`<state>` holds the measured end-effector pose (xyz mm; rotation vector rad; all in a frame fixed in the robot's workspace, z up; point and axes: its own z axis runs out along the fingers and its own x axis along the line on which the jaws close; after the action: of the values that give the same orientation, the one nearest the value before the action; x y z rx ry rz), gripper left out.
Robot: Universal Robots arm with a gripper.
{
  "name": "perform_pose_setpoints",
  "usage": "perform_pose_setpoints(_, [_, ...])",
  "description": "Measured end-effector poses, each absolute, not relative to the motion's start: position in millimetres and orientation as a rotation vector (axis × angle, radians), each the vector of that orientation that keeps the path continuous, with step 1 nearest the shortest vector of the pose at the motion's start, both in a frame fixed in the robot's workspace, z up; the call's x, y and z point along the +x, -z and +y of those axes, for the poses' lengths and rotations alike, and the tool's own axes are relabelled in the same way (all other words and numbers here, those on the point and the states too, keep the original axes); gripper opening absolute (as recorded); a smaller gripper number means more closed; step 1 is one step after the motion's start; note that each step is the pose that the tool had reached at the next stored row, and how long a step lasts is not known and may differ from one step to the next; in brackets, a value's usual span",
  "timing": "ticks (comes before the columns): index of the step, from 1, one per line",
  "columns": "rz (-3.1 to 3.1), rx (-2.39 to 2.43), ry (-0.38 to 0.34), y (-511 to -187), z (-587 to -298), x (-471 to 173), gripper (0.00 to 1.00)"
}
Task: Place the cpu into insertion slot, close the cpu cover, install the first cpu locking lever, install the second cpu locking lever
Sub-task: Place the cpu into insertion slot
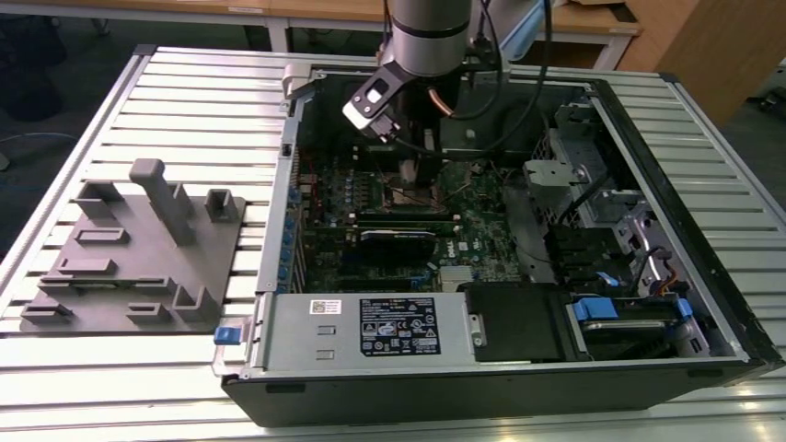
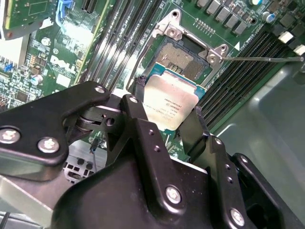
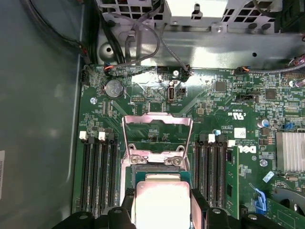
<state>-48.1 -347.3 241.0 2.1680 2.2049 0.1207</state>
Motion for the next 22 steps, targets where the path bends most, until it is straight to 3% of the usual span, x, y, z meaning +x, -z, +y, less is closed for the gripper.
perform_pose_setpoints(22, [2.209, 2.165, -0.12, -218.3, -346.3, -52.1, 0.54])
